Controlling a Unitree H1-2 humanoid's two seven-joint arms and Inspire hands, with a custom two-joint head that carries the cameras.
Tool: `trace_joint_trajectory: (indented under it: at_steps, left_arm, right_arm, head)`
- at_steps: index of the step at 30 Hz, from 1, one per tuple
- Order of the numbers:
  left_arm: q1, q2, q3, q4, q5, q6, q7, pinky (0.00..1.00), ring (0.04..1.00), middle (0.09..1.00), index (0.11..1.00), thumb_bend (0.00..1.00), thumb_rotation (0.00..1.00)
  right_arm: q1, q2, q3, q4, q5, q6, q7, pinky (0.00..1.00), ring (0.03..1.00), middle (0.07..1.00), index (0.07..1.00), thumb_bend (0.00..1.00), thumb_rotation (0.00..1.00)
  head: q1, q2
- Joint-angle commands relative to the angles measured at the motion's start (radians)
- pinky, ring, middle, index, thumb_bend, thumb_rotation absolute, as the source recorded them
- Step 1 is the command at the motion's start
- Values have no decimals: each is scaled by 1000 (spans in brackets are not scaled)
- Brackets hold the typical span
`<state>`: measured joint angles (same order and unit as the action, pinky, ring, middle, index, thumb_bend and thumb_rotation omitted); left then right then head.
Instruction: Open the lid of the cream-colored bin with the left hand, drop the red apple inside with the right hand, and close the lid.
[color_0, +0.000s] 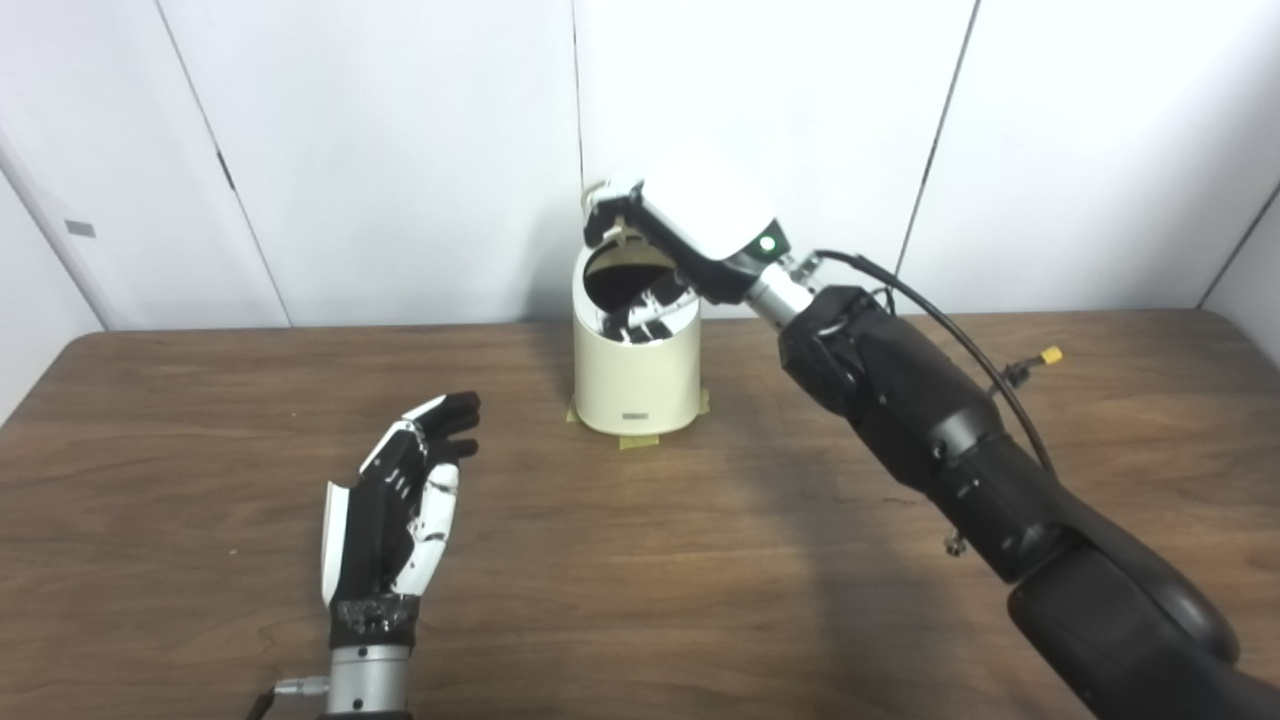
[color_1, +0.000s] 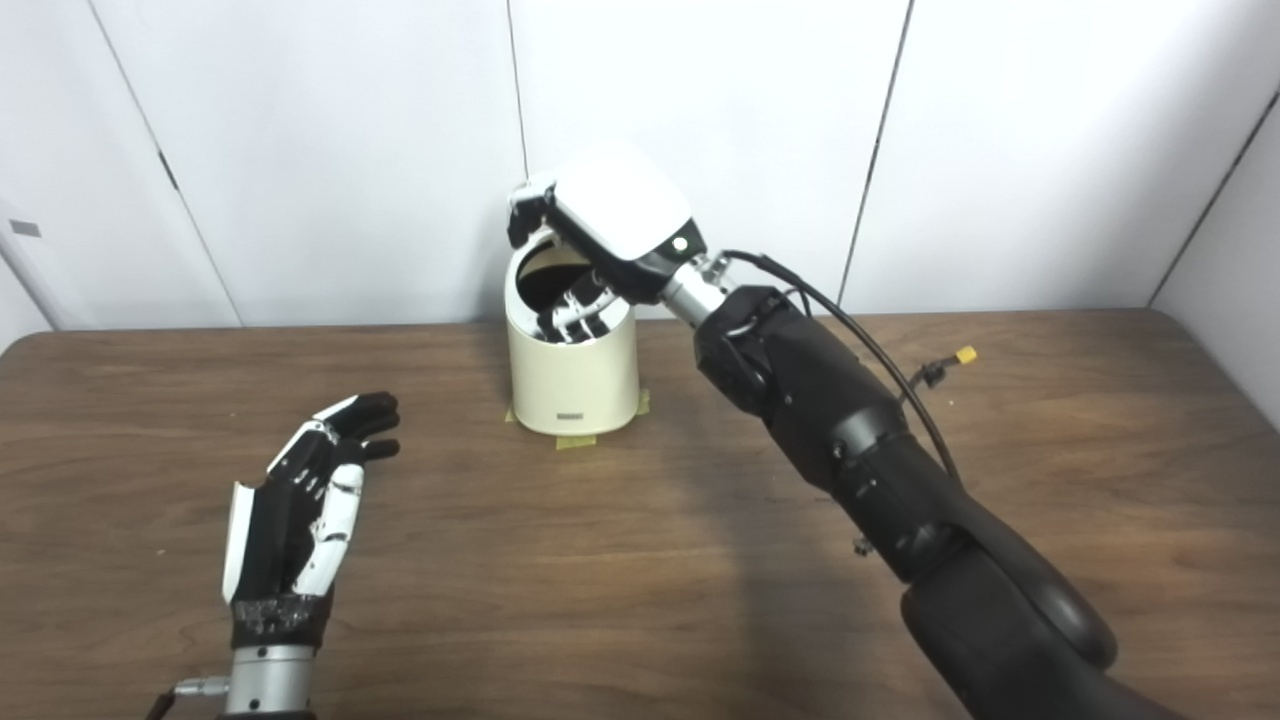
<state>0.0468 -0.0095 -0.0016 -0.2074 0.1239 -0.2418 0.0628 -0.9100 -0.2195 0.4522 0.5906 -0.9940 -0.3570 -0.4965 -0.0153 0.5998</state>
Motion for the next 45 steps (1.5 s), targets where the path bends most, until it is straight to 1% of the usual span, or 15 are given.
trace_joint_trajectory:
  at_steps: [1,3,6,11,13,19,20,24,26,29,31,34,37,40,45]
  left_arm:
    - [-14,-6,-1,-29,-3,-19,4,698,765,767,729,190,595]
    - [-15,-3,-1,-27,-10,-25,1,696,765,769,731,191,583]
    - [-14,0,-2,-30,-7,-24,-1,698,771,775,736,197,595]
    - [-13,-1,2,-36,-7,-18,2,693,763,768,728,198,584]
    - [-15,1,4,-35,-9,-20,2,689,760,766,727,196,576]
    - [-22,10,8,-24,-18,-18,-5,695,761,766,726,201,577]
    - [-22,12,9,-22,-17,-17,-6,697,762,766,727,204,589]
    - [-23,17,8,-23,-18,-11,-10,697,767,769,728,205,600]
    - [-23,20,8,-26,-8,-10,-10,691,763,766,727,206,607]
    - [-28,20,5,-33,-5,-5,-12,686,755,760,724,198,600]
    - [-36,22,2,-43,-11,18,-20,684,751,756,722,198,599]
    - [-66,32,-6,-75,-3,98,-44,688,743,743,717,227,683]
    - [-116,55,-13,-98,18,149,-65,701,755,752,729,249,747]
    - [-213,83,-17,-107,43,198,-83,713,771,765,744,235,791]
    - [-386,136,-31,-128,129,311,-110,769,839,825,806,330,932]
  right_arm:
    - [-21,8,-50,-59,46,-6,-83,249,327,408,473,522,162]
    - [13,26,-86,-108,65,2,-123,184,255,342,470,518,162]
    - [70,42,-129,-199,116,3,-107,144,208,283,468,516,161]
    - [259,58,-203,-480,451,29,128,246,306,392,476,506,121]
    - [321,71,-231,-558,532,62,187,263,324,440,487,517,28]
    - [532,109,-303,-758,730,168,317,332,398,480,481,516,4]
    - [563,108,-308,-772,753,161,332,388,463,519,486,499,92]
    - [679,103,-318,-819,793,167,385,531,615,645,496,483,159]
    - [724,94,-315,-815,842,139,425,624,717,739,690,338,522]
    - [770,76,-314,-773,895,55,473,698,786,806,792,288,689]
    - [793,76,-322,-750,909,18,484,707,791,808,797,322,682]
    - [839,92,-337,-748,919,27,483,697,786,800,782,371,662]
    - [865,106,-347,-760,915,55,484,689,777,786,766,282,569]
    - [873,118,-356,-760,901,67,483,679,766,778,758,217,457]
    - [879,134,-364,-739,883,65,482,678,765,777,757,221,476]
  head:
    - [-1,1]
    - [-1,2]
    - [3,3]
    - [-1,5]
    - [-1,6]
    - [-5,3]
    - [-5,1]
    - [-4,1]
    - [-6,3]
    - [11,2]
    - [11,3]
    - [7,4]
    - [7,4]
    - [13,4]
    - [13,5]
